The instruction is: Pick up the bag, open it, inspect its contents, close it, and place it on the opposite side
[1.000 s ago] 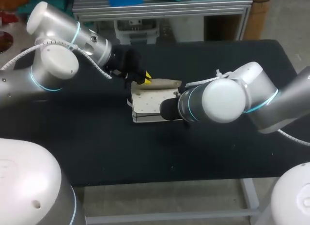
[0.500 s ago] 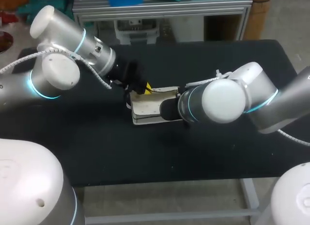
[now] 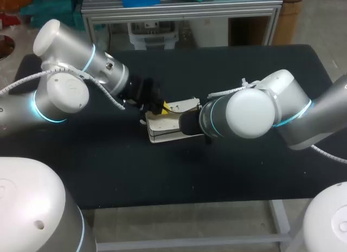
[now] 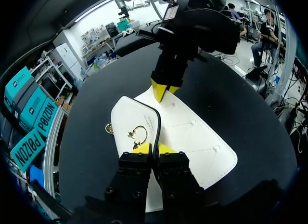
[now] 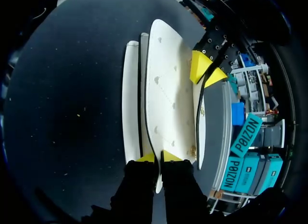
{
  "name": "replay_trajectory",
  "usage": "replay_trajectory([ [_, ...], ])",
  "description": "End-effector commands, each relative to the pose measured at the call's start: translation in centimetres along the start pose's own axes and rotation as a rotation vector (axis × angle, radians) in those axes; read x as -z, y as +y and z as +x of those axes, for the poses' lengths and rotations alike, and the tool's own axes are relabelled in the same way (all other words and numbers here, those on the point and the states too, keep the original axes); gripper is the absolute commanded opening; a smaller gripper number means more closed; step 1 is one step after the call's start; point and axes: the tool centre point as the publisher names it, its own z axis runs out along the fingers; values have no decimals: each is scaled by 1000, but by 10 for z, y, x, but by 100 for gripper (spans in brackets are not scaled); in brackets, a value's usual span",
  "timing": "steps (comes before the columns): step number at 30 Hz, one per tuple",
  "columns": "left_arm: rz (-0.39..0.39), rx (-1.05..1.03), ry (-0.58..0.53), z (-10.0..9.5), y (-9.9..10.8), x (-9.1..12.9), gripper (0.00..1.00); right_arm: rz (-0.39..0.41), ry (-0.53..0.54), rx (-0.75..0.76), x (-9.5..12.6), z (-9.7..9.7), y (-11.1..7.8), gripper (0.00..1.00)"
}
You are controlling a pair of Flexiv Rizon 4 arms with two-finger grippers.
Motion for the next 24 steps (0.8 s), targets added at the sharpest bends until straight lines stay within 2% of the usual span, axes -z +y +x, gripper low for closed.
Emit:
replay_trajectory([
  [1,-5,16,-35,8,2,-8,0,-5,-120,-2,-4,2,0,0],
  [2,-2,23,-35,8,2,-8,0,-5,-120,-2,-4,2,0,0],
  [4,-5,29,-40,8,3,-8,9,-5,-120,-2,-4,2,0,0],
  [6,-3,34,-40,8,3,-7,11,-5,-120,-2,-4,2,0,0],
  [7,-3,35,-40,8,2,-5,15,-5,-120,-2,-4,2,0,0],
  [9,3,38,-36,9,0,-2,33,-5,-120,-2,-4,2,0,0],
  [11,15,41,-29,10,-2,2,40,-5,-120,-2,-4,2,0,0],
  [12,18,43,-28,11,-3,3,41,-5,-120,-2,-4,2,0,0],
  [17,16,33,-78,3,-8,11,38,-5,-120,-2,-4,2,0,0],
  [21,21,33,-135,-8,-8,13,31,-5,-120,-2,-4,2,0,0],
  [22,14,30,-154,-11,-8,12,25,-5,-120,-2,-4,2,0,0],
  [24,8,29,-172,-16,-7,11,0,-5,-120,-2,-4,2,0,0],
])
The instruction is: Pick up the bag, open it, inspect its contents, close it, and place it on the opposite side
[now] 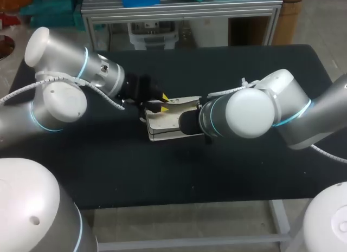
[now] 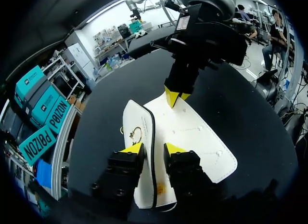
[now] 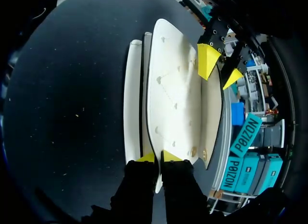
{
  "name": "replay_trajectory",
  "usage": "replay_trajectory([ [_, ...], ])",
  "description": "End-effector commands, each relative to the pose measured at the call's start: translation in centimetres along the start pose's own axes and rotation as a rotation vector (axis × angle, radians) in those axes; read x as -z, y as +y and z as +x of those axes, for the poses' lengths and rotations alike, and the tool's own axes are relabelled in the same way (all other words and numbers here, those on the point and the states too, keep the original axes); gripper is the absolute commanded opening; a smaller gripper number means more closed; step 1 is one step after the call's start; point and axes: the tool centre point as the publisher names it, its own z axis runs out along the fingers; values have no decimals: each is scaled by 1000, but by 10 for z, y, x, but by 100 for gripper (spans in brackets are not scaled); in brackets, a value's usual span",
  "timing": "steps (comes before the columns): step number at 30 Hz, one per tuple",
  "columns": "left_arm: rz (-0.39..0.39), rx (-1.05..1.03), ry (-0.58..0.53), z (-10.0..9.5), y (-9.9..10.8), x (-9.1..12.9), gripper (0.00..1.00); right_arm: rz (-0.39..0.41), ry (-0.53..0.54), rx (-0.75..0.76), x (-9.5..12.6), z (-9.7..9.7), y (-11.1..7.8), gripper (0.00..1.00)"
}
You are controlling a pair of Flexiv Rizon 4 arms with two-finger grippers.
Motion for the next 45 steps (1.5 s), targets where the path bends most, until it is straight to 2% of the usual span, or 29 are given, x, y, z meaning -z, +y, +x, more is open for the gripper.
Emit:
replay_trajectory([
  [1,-1,1,-43,1,1,-6,0,-6,-117,-1,-3,4,0,0],
  [6,-1,-16,-37,10,-2,-6,0,-6,-117,-1,-3,4,0,0],
  [17,-1,-16,-37,10,-2,-6,0,-6,-117,-1,-3,4,0,0],
  [18,-34,39,85,38,11,-19,0,-6,-117,-1,-3,4,0,0],
  [21,-37,55,98,50,16,-27,0,-6,-117,-1,-3,4,0,0],
  [26,-35,67,76,48,19,-28,0,-6,-117,-1,-3,4,0,0],
  [35,-14,45,35,38,10,-16,0,-6,-117,-1,-3,4,0,0],
  [37,-4,43,29,36,8,-13,33,-6,-117,-1,-3,4,0,0],
  [40,9,43,24,34,5,-9,52,-6,-117,-1,-3,4,0,0],
  [41,19,44,22,33,4,-8,63,-6,-117,-1,-3,4,0,0],
  [42,23,44,20,32,3,-7,61,-6,-117,-1,-3,4,0,0],
  [43,35,46,18,30,2,-5,55,-6,-117,-1,-3,4,0,0],
  [45,49,50,19,28,0,-3,55,-6,-117,-1,-3,4,0,0],
])
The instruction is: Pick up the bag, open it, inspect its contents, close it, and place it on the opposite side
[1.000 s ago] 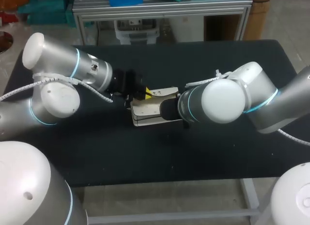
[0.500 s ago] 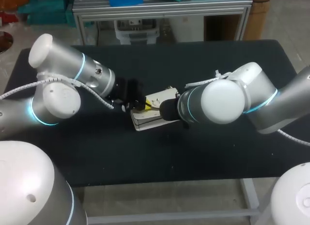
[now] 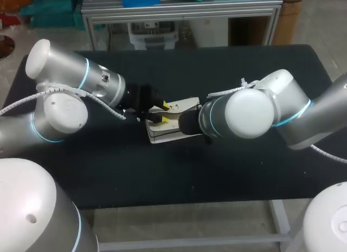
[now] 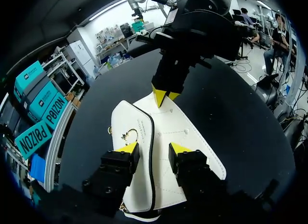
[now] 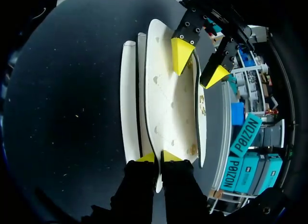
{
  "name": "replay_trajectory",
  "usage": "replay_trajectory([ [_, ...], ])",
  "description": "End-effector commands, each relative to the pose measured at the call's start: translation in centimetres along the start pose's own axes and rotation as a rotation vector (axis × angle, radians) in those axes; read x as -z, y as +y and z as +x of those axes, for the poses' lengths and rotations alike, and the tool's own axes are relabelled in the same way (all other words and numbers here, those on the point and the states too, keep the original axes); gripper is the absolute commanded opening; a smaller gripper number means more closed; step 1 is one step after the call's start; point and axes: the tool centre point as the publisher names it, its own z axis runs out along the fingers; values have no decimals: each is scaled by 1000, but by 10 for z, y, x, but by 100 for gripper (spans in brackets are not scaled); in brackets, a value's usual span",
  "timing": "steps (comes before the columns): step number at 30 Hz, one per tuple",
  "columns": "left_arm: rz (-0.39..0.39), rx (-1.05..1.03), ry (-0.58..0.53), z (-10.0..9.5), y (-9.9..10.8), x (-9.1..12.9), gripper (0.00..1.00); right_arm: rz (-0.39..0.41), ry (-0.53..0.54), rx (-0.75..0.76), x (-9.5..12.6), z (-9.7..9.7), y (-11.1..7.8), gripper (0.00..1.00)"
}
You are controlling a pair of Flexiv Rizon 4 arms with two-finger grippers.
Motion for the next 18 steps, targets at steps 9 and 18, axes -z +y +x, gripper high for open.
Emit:
replay_trajectory([
  [9,67,-17,-17,-12,-10,15,40,-7,-116,-1,-3,4,-1,0],
  [18,-2,-39,-65,-24,-2,-1,32,-7,-116,-1,-3,4,-1,0],
])
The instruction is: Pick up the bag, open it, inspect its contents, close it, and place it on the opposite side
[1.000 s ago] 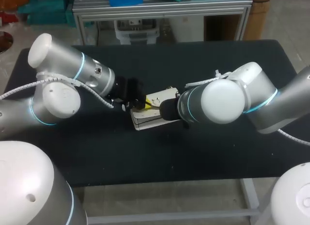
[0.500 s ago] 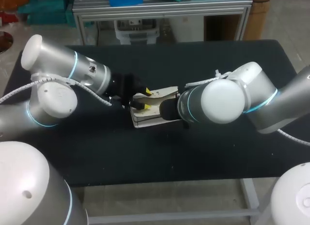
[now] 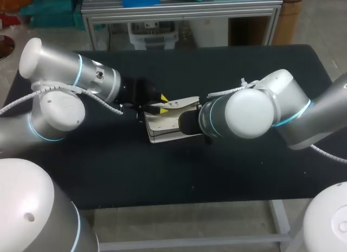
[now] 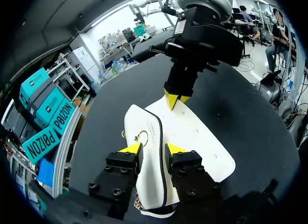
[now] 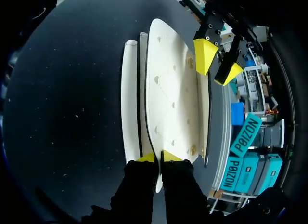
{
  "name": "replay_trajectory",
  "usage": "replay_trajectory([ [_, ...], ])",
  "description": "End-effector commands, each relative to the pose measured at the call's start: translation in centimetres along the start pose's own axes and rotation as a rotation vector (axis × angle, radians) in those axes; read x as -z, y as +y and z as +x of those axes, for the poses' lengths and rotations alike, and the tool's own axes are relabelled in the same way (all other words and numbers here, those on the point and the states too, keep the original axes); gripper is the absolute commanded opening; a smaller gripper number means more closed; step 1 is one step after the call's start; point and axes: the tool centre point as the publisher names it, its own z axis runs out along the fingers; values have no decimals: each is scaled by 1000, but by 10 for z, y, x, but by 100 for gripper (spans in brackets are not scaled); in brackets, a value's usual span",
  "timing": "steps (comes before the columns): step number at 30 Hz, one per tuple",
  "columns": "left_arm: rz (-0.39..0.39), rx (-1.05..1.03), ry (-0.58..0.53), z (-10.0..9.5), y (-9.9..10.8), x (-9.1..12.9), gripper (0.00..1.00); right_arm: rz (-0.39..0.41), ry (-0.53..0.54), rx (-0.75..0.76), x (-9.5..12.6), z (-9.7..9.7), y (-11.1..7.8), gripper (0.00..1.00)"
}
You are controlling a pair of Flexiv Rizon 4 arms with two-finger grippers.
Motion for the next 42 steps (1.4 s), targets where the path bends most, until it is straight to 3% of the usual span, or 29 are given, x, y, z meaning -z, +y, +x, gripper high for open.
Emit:
replay_trajectory([
  [1,-13,6,-6,-3,1,-11,21,-7,-116,-1,-3,4,-1,0],
  [3,-21,9,-9,-3,3,-12,0,-7,-116,-1,-3,4,-1,0],
  [13,-33,40,120,33,15,-21,0,-7,-116,-1,-3,4,-1,0],
  [22,-62,66,172,33,24,-26,0,-7,-116,-1,-3,4,-1,0],
  [24,-76,58,176,33,24,-25,18,-7,-116,-1,-3,4,-1,0],
  [28,-69,59,173,31,22,-19,40,-7,-116,-1,-3,4,-1,0],
  [42,19,24,150,14,2,4,42,-7,-116,-1,-3,4,-1,0],
])
